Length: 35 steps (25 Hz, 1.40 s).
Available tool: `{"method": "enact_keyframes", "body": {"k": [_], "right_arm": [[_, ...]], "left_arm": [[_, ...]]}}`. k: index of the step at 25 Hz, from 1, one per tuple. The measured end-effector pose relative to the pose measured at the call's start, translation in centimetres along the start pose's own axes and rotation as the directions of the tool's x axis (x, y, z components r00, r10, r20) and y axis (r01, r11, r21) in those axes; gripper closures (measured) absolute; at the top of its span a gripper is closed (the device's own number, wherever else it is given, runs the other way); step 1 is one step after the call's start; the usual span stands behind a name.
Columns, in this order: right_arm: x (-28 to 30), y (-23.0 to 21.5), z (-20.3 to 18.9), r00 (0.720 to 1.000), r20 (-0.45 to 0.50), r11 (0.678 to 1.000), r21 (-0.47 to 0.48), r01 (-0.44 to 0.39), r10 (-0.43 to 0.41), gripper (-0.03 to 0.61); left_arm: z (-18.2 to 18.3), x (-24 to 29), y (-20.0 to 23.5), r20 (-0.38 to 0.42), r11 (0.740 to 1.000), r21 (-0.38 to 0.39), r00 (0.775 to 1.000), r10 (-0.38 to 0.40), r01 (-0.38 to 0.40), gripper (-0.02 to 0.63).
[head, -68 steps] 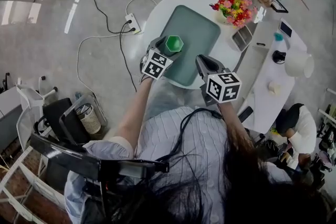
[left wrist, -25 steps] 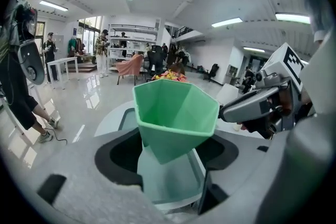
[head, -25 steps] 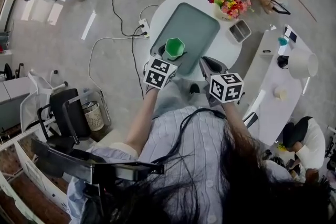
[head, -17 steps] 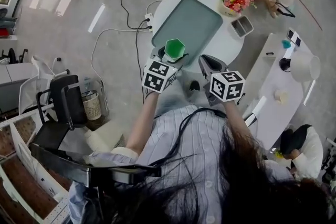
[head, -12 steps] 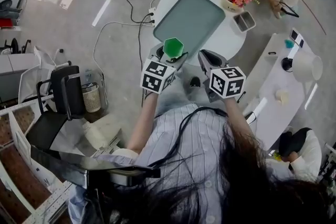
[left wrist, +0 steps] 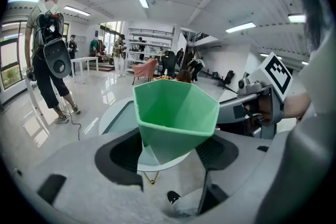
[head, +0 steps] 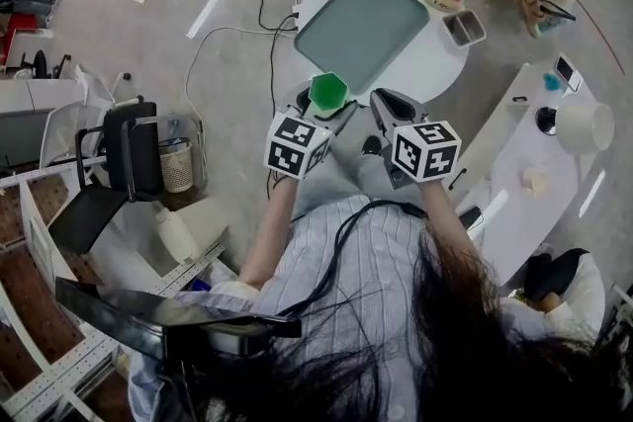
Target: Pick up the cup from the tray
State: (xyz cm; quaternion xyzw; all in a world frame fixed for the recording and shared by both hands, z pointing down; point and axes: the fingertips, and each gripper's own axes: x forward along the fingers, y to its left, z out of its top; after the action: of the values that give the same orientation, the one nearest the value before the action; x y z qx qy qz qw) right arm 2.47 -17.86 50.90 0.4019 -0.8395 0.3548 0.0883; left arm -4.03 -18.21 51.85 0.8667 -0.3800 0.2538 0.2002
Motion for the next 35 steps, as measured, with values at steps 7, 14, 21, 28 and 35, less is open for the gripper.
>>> {"method": "enact_keyframes", "body": {"k": [7, 14, 21, 28, 35], "right_arm": [[-0.3, -0.5, -1.4, 1.0, 0.004, 0.998, 0.055, 0.012, -0.013, 0.531], [0.4, 0.6, -1.9, 1.0, 0.012, 0.999, 0.042, 0.025, -0.025, 0.531], [-0.3, 4.2, -4.1, 0.999, 0.021, 0.998, 0.034, 0.045, -0.046, 0.531], [-1.6, 8.9, -8.3, 0.998, 0.019, 0.998, 0.032, 0.053, -0.054, 0.531], [-3.0, 13.9, -11.9, 0.999, 0.017, 0.999, -0.001, 0.048, -0.048, 0.531]], "left_arm": [[-0.9, -0.7, -2.0, -0.022, 0.999, 0.012, 0.999, -0.03, 0.031, 0.293], [-3.0, -2.7, -1.6, -0.042, 0.999, 0.003, 0.998, -0.04, 0.04, 0.293], [-5.8, -6.4, -2.5, -0.025, 0.997, 0.002, 0.997, -0.075, 0.075, 0.293], [-10.0, -10.8, -3.5, -0.015, 0.996, -0.007, 0.996, -0.089, 0.089, 0.293], [-13.0, -15.2, -4.1, 0.017, 0.995, -0.022, 0.996, -0.092, 0.093, 0.293]]}}
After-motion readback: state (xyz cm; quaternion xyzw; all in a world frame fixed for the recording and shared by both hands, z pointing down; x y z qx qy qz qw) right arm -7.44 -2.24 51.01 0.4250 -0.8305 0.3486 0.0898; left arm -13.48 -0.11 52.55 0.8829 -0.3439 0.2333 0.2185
